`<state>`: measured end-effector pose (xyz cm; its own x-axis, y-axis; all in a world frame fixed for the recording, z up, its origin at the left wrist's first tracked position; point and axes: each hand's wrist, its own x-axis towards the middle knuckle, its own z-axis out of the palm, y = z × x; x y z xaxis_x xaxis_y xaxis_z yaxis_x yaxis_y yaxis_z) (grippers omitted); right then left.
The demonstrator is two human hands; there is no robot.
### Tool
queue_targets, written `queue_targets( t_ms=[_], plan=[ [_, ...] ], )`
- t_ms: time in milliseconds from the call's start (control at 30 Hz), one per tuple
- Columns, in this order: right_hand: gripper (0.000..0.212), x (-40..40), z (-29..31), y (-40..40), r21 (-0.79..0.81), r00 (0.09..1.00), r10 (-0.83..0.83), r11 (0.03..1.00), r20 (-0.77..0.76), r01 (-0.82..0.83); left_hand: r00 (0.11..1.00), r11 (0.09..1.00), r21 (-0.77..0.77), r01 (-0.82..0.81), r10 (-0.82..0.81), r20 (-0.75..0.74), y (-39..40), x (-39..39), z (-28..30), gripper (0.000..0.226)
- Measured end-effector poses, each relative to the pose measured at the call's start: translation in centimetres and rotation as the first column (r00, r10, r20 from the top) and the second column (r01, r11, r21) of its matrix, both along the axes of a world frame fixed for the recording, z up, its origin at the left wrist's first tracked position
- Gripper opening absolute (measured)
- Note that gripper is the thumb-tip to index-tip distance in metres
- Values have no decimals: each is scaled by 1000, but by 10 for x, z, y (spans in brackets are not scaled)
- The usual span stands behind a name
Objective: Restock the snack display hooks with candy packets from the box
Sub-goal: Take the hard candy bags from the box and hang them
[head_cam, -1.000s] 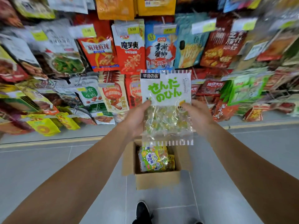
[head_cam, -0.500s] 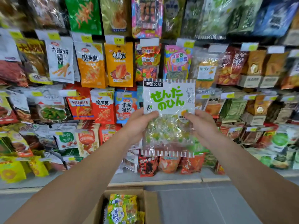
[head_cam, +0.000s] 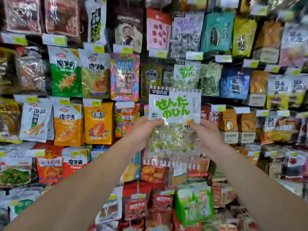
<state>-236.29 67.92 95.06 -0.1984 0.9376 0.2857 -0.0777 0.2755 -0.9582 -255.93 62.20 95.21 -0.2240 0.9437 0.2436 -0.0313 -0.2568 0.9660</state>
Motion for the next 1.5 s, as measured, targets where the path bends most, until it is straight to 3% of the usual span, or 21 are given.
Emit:
queue_targets(
  t_ms=[67,167,233,267,333,400,467,633,700,867,967,1167,1267,1400,1500],
  plan=[
    [22,0,12,17,8,999,-9,1000,-42,9,1000,1000,2,-13,13,-16,23,1,11,22],
    [11,-3,26,55,-37,994,-67,997,-85,64,999,1000,19,-4,5,-36,65,1,29,26],
    [34,-5,37,81,-45,994,-64,997,-88,60,1000,999,46,13,-12,-19,92,0,45,24],
    [31,-6,43,88,-60,994,-58,997,-89,52,1000,999,51,10,-10,-5,103,-2,53,22],
    [4,-3,48,110,-59,996,-56,997,-63,52,1000,999,53,9,-9,9,124,-4,66,17],
    [17,-4,55,126,-24,992,-84,996,-95,82,1000,997,69,17,-19,17,145,-4,78,17],
    [4,-4,63,156,43,990,-141,989,-25,142,999,997,75,29,-32,40,167,-2,88,17],
    [41,0,99,225,289,948,-298,922,113,256,997,994,87,-60,55,58,218,-4,96,15],
    [48,3,118,245,402,916,-354,879,189,257,993,989,93,-111,108,44,237,-6,98,15],
    [52,3,168,305,727,765,-560,662,320,181,963,946,205,-252,266,-41,281,-5,116,16],
    [59,-2,196,330,812,711,-600,579,366,71,926,914,255,-316,355,-126,307,-6,128,16],
    [75,-18,237,378,907,673,-664,421,326,-24,900,887,291,-360,412,-144,349,-1,150,16],
    [64,-22,253,399,920,628,-689,373,362,-120,888,872,303,-385,439,-135,368,-2,155,23],
    [39,-21,272,414,907,710,-602,401,365,-127,877,866,300,-400,457,-148,385,-4,158,35],
    [30,-18,283,419,908,696,-608,385,382,-163,884,859,318,-402,455,-112,393,1,163,32]
  ],
)
